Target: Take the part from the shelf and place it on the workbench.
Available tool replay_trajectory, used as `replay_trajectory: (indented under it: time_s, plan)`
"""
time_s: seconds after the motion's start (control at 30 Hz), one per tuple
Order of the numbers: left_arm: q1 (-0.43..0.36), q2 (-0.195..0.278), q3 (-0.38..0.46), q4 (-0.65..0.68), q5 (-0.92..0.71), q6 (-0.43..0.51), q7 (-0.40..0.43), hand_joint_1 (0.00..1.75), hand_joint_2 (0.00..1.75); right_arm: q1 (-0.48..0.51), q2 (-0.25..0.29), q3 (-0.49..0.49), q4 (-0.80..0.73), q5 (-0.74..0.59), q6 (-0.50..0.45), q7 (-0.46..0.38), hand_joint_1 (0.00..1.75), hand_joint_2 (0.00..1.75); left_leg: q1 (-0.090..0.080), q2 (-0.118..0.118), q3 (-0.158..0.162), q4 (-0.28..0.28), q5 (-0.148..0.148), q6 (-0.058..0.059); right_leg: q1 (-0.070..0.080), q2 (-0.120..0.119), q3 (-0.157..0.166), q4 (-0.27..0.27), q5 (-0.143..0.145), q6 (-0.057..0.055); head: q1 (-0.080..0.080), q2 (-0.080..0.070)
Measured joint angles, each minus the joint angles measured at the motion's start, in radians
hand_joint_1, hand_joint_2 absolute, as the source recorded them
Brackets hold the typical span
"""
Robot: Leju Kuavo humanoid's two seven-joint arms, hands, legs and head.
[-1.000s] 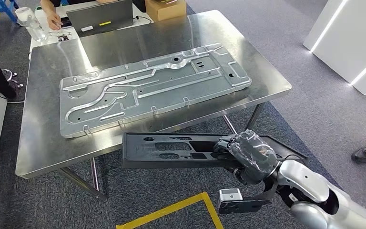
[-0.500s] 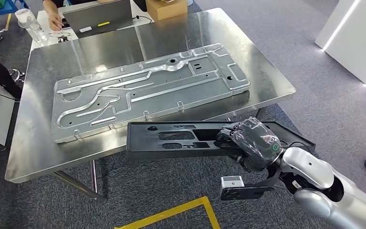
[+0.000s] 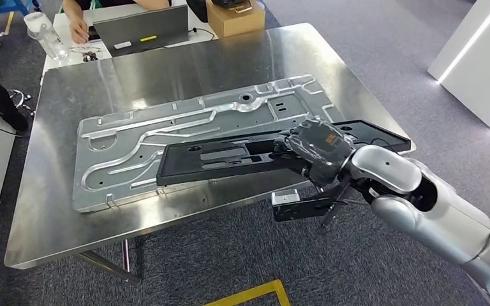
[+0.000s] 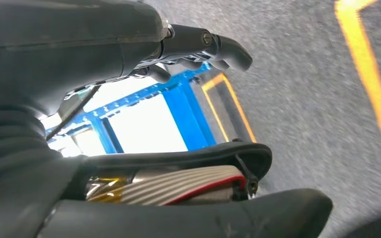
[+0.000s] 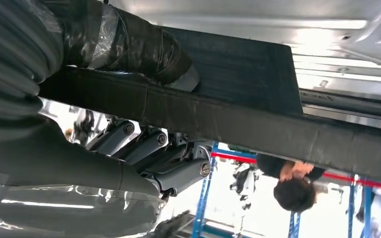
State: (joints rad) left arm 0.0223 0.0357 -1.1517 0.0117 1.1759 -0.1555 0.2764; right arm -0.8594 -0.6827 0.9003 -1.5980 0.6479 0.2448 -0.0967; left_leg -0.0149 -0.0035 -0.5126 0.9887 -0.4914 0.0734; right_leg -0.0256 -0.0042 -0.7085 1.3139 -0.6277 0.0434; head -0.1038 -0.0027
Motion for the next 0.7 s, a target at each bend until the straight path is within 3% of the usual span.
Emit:
replay_trajectory:
  time_s: [0.03, 0.07, 0.1, 0.13, 0.17, 0.2, 0.23, 0.3, 0.37, 0.4, 0.47, 0.5, 0.53, 0.57, 0.6, 0.67, 0.7]
  plan:
    - [0.000, -0.004, 0.004, 0.000, 0.000, 0.001, -0.002, 0.00, 1.75, -0.038, 0.021, 0.018, 0.029, -0.003, 0.011, -0.002, 1.75, 1.75, 0.002, -0.003, 0.018, 0.000, -0.014, -0.004, -0.001, 0.000, -0.017, -0.017, -0.008, 0.003, 0.000, 0.000]
    - [0.000, -0.008, 0.007, 0.000, -0.001, 0.002, -0.004, 0.00, 1.75, -0.074, 0.044, 0.035, 0.059, -0.005, 0.019, -0.003, 1.75, 1.75, 0.004, -0.006, 0.038, 0.000, -0.029, -0.009, -0.002, 0.000, -0.023, -0.058, 0.013, 0.004, 0.000, 0.000]
    - [0.000, -0.010, 0.009, 0.000, -0.002, 0.004, -0.005, 0.00, 1.75, -0.107, 0.068, 0.049, 0.086, -0.004, 0.023, -0.002, 1.75, 1.75, 0.006, -0.008, 0.055, 0.000, -0.046, -0.016, -0.003, 0.000, -0.021, -0.115, 0.071, 0.006, 0.001, 0.000]
    - [-0.001, -0.012, 0.011, 0.000, -0.004, 0.006, -0.006, 0.00, 1.75, -0.138, 0.094, 0.065, 0.115, -0.002, 0.028, -0.001, 1.75, 1.75, 0.007, -0.008, 0.073, 0.005, -0.063, -0.022, -0.003, -0.001, -0.020, -0.174, 0.146, 0.004, 0.000, 0.000]
    - [-0.004, -0.013, 0.013, 0.000, -0.006, 0.008, -0.007, 0.00, 1.75, -0.167, 0.123, 0.083, 0.144, 0.001, 0.034, 0.002, 1.75, 1.75, 0.007, -0.009, 0.083, 0.006, -0.080, -0.029, -0.002, -0.001, -0.018, -0.215, 0.205, -0.003, 0.000, 0.000]
    - [-0.005, -0.013, 0.014, 0.000, -0.008, 0.010, -0.007, 0.00, 1.75, -0.191, 0.150, 0.100, 0.171, 0.004, 0.041, 0.006, 1.75, 1.75, 0.007, -0.008, 0.092, 0.005, -0.092, -0.036, 0.000, 0.000, -0.016, -0.236, 0.245, -0.014, 0.000, 0.000]
    - [-0.008, -0.013, 0.016, 0.000, -0.009, 0.011, -0.008, 0.00, 1.75, -0.211, 0.178, 0.116, 0.195, 0.007, 0.046, 0.011, 1.75, 1.75, 0.006, -0.007, 0.099, 0.011, -0.096, -0.043, 0.003, 0.001, -0.014, -0.243, 0.253, -0.026, 0.000, 0.000]
    - [-0.012, -0.012, 0.021, 0.000, -0.010, 0.013, -0.010, 0.00, 1.75, -0.248, 0.229, 0.142, 0.237, 0.013, 0.054, 0.019, 1.75, 1.75, 0.007, -0.005, 0.085, 0.050, -0.076, -0.054, 0.003, 0.004, 0.006, -0.245, 0.235, -0.046, 0.000, 0.000]
    - [-0.014, -0.012, 0.027, 0.000, -0.010, 0.015, -0.012, 0.00, 1.75, -0.286, 0.274, 0.159, 0.276, 0.018, 0.057, 0.024, 1.75, 1.75, 0.010, -0.004, 0.025, 0.157, -0.046, -0.063, 0.001, 0.004, 0.035, -0.256, 0.217, -0.058, -0.001, 0.000]
    - [-0.014, -0.012, 0.029, 0.000, -0.010, 0.017, -0.013, 0.00, 1.75, -0.303, 0.299, 0.168, 0.298, 0.019, 0.058, 0.026, 1.75, 1.75, 0.013, -0.003, -0.018, 0.218, -0.054, -0.069, 0.001, 0.004, 0.053, -0.263, 0.207, -0.062, -0.001, 0.000]
    - [-0.014, -0.013, 0.032, 0.000, -0.010, 0.020, -0.014, 0.00, 1.75, -0.324, 0.346, 0.191, 0.344, 0.022, 0.059, 0.028, 1.75, 1.75, 0.018, -0.003, -0.104, 0.300, -0.128, -0.077, 0.002, 0.005, 0.093, -0.275, 0.184, -0.065, -0.001, 0.000]
    - [-0.013, -0.014, 0.032, 0.000, -0.010, 0.022, -0.014, 0.00, 1.75, -0.327, 0.366, 0.203, 0.364, 0.023, 0.059, 0.028, 1.75, 1.75, 0.019, -0.003, -0.133, 0.305, -0.171, -0.079, 0.002, 0.006, 0.115, -0.279, 0.170, -0.064, -0.001, 0.000]
    - [-0.012, -0.014, 0.032, 0.000, -0.010, 0.024, -0.014, 0.00, 1.75, -0.327, 0.385, 0.213, 0.381, 0.023, 0.058, 0.028, 1.75, 1.75, 0.019, -0.002, -0.152, 0.287, -0.196, -0.078, 0.002, 0.007, 0.138, -0.281, 0.156, -0.063, -0.001, 0.000]
    - [-0.010, -0.015, 0.032, 0.000, -0.010, 0.025, -0.014, 0.00, 1.75, -0.327, 0.403, 0.223, 0.397, 0.024, 0.058, 0.028, 1.75, 1.75, 0.020, -0.002, -0.164, 0.248, -0.188, -0.076, 0.002, 0.007, 0.160, -0.282, 0.140, -0.061, -0.001, 0.000]
    - [-0.007, -0.016, 0.032, 0.000, -0.010, 0.027, -0.015, 0.00, 1.75, -0.326, 0.419, 0.231, 0.410, 0.025, 0.057, 0.028, 1.75, 1.75, 0.020, -0.002, -0.170, 0.194, -0.137, -0.073, 0.003, 0.007, 0.179, -0.283, 0.124, -0.059, -0.001, 0.000]
    - [-0.002, -0.018, 0.033, 0.000, -0.008, 0.029, -0.019, 0.00, 1.75, -0.322, 0.445, 0.249, 0.437, 0.028, 0.055, 0.028, 1.75, 1.75, 0.017, -0.002, -0.181, 0.089, 0.033, -0.064, 0.006, 0.011, 0.206, -0.277, 0.094, -0.051, 0.000, 0.000]
    - [-0.001, -0.019, 0.035, 0.000, -0.007, 0.029, -0.023, 0.00, 1.75, -0.316, 0.456, 0.258, 0.448, 0.030, 0.053, 0.028, 1.75, 1.75, 0.014, -0.003, -0.184, 0.062, 0.098, -0.061, 0.007, 0.013, 0.212, -0.274, 0.080, -0.045, 0.000, 0.000]
